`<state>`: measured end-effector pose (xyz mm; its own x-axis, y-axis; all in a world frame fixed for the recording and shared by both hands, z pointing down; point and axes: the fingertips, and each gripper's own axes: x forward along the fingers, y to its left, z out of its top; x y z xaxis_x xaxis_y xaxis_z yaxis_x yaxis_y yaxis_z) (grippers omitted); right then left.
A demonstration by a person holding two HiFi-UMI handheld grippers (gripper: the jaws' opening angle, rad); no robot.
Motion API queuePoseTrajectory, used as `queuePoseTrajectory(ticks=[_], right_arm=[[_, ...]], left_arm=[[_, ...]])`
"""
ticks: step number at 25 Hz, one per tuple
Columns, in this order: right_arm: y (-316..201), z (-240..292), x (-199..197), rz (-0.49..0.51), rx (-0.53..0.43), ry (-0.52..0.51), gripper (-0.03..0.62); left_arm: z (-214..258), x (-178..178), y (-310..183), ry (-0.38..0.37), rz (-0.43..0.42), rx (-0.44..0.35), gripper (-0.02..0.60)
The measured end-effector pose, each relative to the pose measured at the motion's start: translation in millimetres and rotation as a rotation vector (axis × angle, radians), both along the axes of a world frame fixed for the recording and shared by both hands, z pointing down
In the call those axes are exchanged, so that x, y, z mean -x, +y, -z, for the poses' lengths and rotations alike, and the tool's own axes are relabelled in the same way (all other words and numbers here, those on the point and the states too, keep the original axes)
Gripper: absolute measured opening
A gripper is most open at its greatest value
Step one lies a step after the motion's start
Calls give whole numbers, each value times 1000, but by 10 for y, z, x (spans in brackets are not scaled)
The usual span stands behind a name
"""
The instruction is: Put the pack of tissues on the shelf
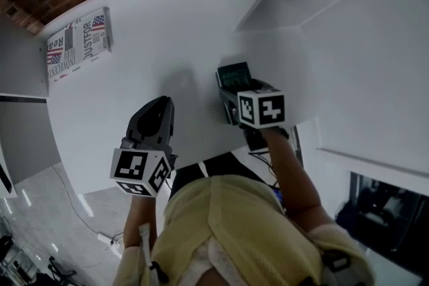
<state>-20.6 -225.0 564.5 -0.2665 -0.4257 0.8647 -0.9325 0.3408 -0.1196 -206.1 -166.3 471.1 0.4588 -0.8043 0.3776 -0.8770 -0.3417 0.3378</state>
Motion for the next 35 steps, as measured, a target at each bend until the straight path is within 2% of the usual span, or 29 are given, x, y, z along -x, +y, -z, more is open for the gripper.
queuePoseTrajectory(ticks=[19, 26, 35], right_arm=[[-33, -61, 38, 36, 103, 23, 368], [-39, -69, 32, 48, 115, 56, 368], [-38, -95, 46, 56, 195, 90, 368]], left_arm=[[-106, -39, -96, 65, -32, 24, 28], [-80, -61, -54, 70, -37, 19, 28], [-52, -69, 77, 60, -43, 17, 28]])
